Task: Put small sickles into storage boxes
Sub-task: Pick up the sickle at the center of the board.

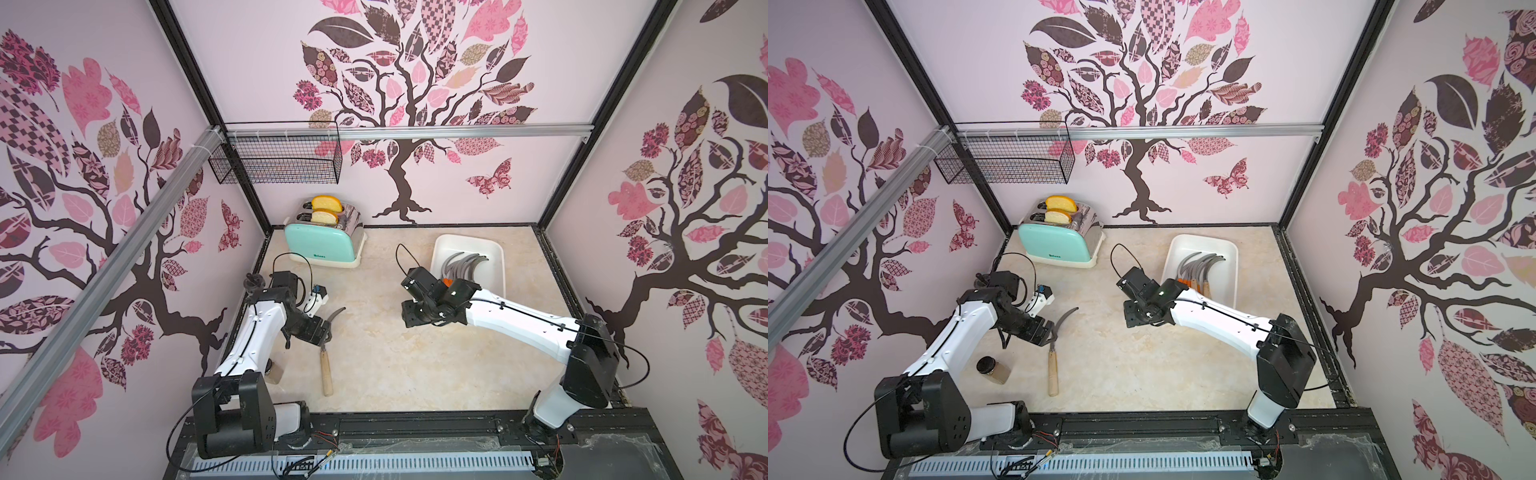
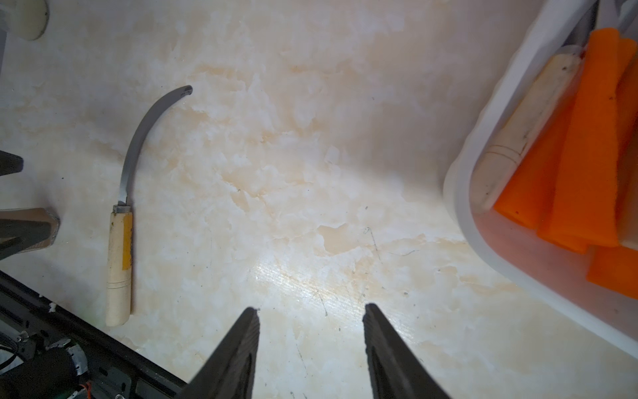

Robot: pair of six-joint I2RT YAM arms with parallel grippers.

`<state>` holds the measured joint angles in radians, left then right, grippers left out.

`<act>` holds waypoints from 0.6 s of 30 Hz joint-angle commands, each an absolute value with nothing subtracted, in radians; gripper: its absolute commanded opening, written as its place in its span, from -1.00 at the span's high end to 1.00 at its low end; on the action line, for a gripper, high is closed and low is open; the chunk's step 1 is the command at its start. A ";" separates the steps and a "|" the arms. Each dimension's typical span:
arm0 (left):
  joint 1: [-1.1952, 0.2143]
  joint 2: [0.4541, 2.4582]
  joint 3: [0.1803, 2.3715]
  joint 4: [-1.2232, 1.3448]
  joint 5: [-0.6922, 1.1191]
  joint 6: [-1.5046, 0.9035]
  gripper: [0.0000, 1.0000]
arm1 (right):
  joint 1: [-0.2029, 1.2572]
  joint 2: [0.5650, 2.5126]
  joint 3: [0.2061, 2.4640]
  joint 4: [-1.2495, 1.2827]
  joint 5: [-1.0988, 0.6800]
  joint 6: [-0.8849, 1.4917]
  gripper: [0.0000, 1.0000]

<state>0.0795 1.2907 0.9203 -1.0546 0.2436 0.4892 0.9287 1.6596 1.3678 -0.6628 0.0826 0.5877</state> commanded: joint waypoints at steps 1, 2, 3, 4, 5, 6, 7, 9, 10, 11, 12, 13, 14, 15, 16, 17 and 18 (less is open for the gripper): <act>0.077 1.252 0.896 -0.992 0.218 0.504 -0.78 | 0.980 1.696 1.429 -0.671 0.108 0.616 -0.06; 0.077 1.248 0.899 -0.988 0.219 0.498 -0.78 | 0.993 1.705 1.439 -0.673 0.113 0.622 -0.06; 0.077 1.244 0.904 -0.986 0.219 0.488 -0.79 | 1.007 1.714 1.449 -0.671 0.114 0.630 -0.05; 0.077 1.239 0.907 -0.981 0.222 0.476 -0.79 | 1.021 1.720 1.453 -0.667 0.114 0.636 -0.06; 0.077 1.237 0.912 -0.974 0.221 0.465 -0.80 | 1.034 1.725 1.465 -0.669 0.119 0.642 -0.06; 0.078 1.232 0.919 -0.963 0.209 0.437 -0.81 | 1.048 1.733 1.475 -0.672 0.125 0.649 -0.06; 0.087 1.232 0.927 -0.948 0.199 0.409 -0.81 | 1.061 1.739 1.486 -0.675 0.131 0.655 -0.06; 0.116 1.233 0.954 -0.926 0.206 0.353 -0.82 | 1.090 1.751 1.493 -0.668 0.134 0.672 -0.06; 0.138 1.235 0.975 -0.925 0.227 0.328 -0.82 | 1.104 1.762 1.499 -0.664 0.130 0.682 -0.06; 0.154 1.237 0.997 -0.923 0.241 0.305 -0.82 | 1.118 1.776 1.508 -0.662 0.127 0.688 -0.06; 0.169 1.242 1.023 -0.923 0.255 0.286 -0.82 | 1.135 1.795 1.524 -0.666 0.129 0.693 -0.06; 0.176 1.244 1.049 -0.928 0.256 0.275 -0.82 | 1.150 1.815 1.541 -0.673 0.133 0.696 -0.07; 0.177 1.243 1.073 -0.930 0.254 0.271 -0.83 | 1.162 1.834 1.559 -0.679 0.136 0.700 -0.07; 0.177 1.238 1.095 -0.929 0.248 0.264 -0.83 | 1.175 1.856 1.580 -0.686 0.139 0.704 -0.08; 0.182 1.230 1.116 -0.924 0.244 0.249 -0.86 | 1.186 1.877 1.602 -0.692 0.138 0.704 -0.08; 0.192 1.217 1.132 -0.915 0.248 0.235 -0.90 | 1.198 1.899 1.622 -0.696 0.139 0.704 -0.09; 0.203 1.202 1.143 -0.902 0.257 0.219 -0.92 | 1.206 1.914 1.640 -0.702 0.140 0.704 -0.10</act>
